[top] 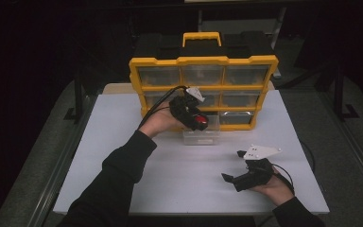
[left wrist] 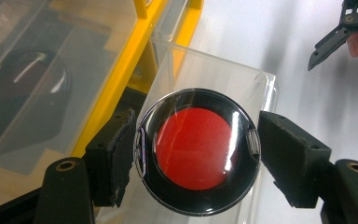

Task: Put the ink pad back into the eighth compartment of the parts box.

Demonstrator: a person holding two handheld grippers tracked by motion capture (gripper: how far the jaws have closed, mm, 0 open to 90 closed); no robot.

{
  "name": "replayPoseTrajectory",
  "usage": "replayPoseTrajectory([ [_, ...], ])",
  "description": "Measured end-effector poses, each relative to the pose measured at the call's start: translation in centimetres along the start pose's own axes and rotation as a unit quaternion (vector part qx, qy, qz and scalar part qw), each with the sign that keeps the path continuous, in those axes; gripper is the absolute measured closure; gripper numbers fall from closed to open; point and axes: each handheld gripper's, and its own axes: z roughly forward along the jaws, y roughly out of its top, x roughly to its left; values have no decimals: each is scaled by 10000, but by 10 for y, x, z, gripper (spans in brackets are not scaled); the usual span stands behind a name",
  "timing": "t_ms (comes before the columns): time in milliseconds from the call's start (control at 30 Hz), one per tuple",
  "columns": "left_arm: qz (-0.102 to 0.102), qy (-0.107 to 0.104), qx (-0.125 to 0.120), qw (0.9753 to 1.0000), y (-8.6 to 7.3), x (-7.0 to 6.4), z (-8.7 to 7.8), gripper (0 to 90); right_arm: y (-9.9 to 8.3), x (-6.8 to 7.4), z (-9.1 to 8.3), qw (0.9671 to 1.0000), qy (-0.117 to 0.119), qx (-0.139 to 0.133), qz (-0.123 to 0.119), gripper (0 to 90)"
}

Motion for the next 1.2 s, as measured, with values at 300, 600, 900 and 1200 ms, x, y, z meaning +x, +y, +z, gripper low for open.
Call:
replayPoseTrajectory([
  [300, -62, 69, -149, 9998, 1, -1, -2, 257, 0, 0, -1, 10000, 5, -12, 1, 0],
  [600, -92, 37, -282, 9996, -2, -4, -12, 239, 0, 0, 0, 10000, 0, -12, 7, 0],
  [900, -76, 49, -413, 9991, -12, -9, -24, 223, 0, 1, -1, 10000, -13, 6, 12, 0],
  [1200, -180, 165, -598, 9979, -32, -13, -37, 167, 0, 0, 0, 10000, -15, 29, 4, 0],
])
